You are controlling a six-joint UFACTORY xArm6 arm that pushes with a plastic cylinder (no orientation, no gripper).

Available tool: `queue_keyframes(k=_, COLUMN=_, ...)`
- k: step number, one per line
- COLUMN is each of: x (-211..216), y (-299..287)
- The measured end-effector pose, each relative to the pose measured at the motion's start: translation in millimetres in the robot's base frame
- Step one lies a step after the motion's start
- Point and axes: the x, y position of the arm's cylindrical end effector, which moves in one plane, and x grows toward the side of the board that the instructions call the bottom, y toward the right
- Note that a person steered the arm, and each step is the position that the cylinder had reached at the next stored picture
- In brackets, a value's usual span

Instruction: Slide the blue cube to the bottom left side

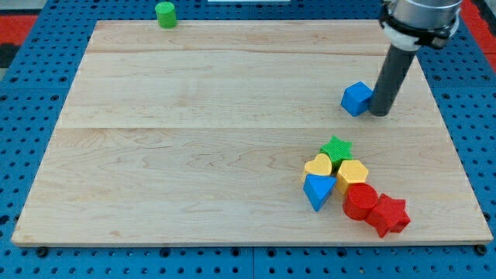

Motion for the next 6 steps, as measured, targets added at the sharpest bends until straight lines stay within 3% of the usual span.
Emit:
queue_keyframes(k=1, x=-24, y=11)
queue_keyframes(k=3, x=-4, y=-82)
queue_keyframes(k=6, x=-4, y=-165)
